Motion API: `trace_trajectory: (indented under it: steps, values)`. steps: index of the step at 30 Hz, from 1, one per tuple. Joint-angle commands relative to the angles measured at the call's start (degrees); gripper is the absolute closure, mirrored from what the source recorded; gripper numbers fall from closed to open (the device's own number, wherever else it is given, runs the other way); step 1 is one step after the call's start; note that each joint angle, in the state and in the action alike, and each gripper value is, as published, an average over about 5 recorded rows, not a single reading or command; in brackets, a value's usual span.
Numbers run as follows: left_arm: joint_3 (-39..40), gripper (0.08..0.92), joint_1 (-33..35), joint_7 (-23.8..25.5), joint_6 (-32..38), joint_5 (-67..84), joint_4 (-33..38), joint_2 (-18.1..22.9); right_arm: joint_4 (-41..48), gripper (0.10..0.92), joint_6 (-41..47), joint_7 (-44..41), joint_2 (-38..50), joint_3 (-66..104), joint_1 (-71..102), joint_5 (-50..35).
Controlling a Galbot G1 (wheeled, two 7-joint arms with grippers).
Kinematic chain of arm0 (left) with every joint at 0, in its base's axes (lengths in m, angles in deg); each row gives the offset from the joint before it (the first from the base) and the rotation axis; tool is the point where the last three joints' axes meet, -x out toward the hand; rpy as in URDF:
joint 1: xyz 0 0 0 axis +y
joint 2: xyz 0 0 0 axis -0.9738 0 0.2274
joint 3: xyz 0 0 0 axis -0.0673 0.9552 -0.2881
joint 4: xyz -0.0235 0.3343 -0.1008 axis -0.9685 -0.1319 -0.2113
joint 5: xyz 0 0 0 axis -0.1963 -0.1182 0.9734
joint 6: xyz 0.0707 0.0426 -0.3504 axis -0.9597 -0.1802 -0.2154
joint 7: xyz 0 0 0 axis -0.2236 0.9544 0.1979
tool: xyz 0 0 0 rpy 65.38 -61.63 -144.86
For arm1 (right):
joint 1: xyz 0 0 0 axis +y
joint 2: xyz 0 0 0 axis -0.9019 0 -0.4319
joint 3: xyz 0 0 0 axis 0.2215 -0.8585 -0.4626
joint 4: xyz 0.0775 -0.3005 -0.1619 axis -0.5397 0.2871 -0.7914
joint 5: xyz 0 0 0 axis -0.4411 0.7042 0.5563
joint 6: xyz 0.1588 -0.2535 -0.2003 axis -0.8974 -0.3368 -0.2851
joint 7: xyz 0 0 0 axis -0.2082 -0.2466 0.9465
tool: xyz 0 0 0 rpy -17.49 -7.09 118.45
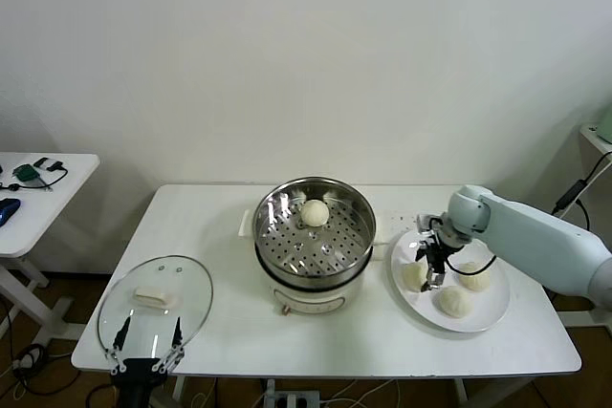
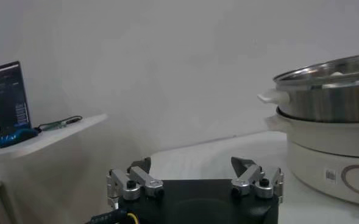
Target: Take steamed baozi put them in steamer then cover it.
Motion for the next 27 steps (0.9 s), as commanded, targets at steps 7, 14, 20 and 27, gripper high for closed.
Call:
trace_trajectory:
  steps: [7,14,20,27]
  values:
    - [-0.1,0.177,0.2,-0.1,0.1,-0.2,0.2,0.0,0.4,0.333,-0.2,-0.1,0.2,-0.6,-1.5,-0.9]
    - [0.0,0.177,0.1,-0.2,0.1,-0.2,0.4,-0.2,-1.5,0.346,-0.7,-0.4,2.6,-7.7,-15.8,-8.2]
    - [0.5,0.177,0.2,-0.2,0.1,-0.5,0.7,-0.5,-1.2,0.347,-1.9,-1.3,0.5,-20.5,-35.4,-18.6]
    - [1.6,0.177,0.4,-0.6,0.2,-1.3,0.9,-0.3,-2.7,0.347,0.3,-0.3,-6.3,-25.2,-45.9,-28.1]
